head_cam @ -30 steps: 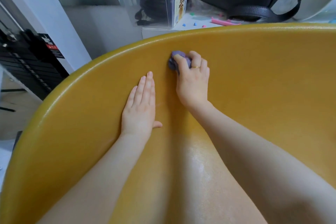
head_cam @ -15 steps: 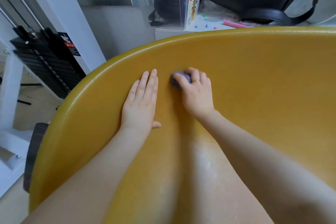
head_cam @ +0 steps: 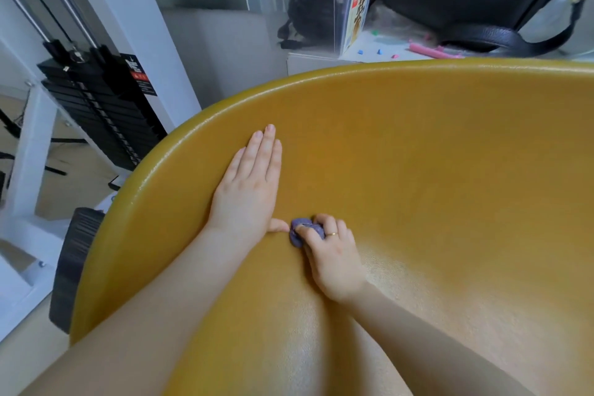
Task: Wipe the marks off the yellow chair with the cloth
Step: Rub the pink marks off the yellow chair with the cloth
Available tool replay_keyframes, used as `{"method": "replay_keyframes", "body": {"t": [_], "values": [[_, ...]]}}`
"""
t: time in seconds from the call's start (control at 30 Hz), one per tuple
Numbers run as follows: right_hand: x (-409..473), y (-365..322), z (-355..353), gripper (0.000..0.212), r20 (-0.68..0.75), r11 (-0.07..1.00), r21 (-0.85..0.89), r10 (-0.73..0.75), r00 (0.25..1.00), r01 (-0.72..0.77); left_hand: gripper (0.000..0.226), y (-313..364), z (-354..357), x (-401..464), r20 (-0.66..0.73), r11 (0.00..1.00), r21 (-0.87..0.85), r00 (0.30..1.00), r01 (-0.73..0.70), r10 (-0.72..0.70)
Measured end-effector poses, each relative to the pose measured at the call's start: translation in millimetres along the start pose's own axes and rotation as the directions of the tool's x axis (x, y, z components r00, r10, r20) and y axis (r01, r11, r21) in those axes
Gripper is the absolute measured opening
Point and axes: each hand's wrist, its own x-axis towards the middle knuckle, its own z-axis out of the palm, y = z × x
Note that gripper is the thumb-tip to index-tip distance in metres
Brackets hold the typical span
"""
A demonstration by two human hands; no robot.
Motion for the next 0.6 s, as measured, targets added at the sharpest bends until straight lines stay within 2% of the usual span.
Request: {"method": "replay_keyframes", "body": {"t": [0.03,0.07,0.1,0.13,0.2,0.27,0.33,0.4,0.47,0.6], "values": [[7,3,-7,0.03,0.019,0.999,0.003,-0.035,0.999,0.035,0.11,-4,-5,-2,-0.054,0.999,-0.008,0.997,-0.047,0.046],[17,6,-14,0.03,0.034,0.998,0.014,-0.063,0.997,0.063,0.09,-8,-9,-5,-0.169,0.992,0.033,0.978,-0.121,0.124],[30,8,-22,0.029,0.037,0.997,0.023,-0.07,0.997,0.069,0.067,-13,-11,-9,-0.281,0.98,0.099,0.94,-0.171,0.192],[46,9,-29,0.028,0.012,0.998,0.028,-0.054,0.998,0.053,0.056,-20,-12,-13,-0.359,0.968,0.136,0.9,-0.211,0.246],[81,8,-39,0.029,-0.123,0.997,0.051,0.062,0.991,-0.056,0.051,-37,-18,-22,-0.357,0.933,0.212,0.866,-0.291,0.351],[112,-3,-45,0.029,-0.242,0.971,0.109,0.235,0.942,-0.214,0.053,-57,-24,-34,-0.344,0.908,0.278,0.85,-0.313,0.398],[130,-23,-46,0.03,-0.24,0.888,0.244,0.445,0.863,-0.39,0.058,-76,-28,-46,-0.349,0.929,0.287,0.878,-0.233,0.327],[130,-51,-41,0.029,-0.168,0.793,0.391,0.561,0.81,-0.468,0.059,-89,-26,-53,-0.342,0.958,0.241,0.91,-0.156,0.235],[105,-85,-31,0.026,-0.087,0.783,0.476,0.495,0.864,-0.4,0.055,-91,-25,-55,-0.344,0.977,0.171,0.922,-0.125,0.178],[17,-144,-21,0.025,-0.006,0.835,0.535,0.153,0.988,-0.126,0.047,-85,-22,-57,-0.34,1.0,-0.015,0.941,-0.011,0.006]]}}
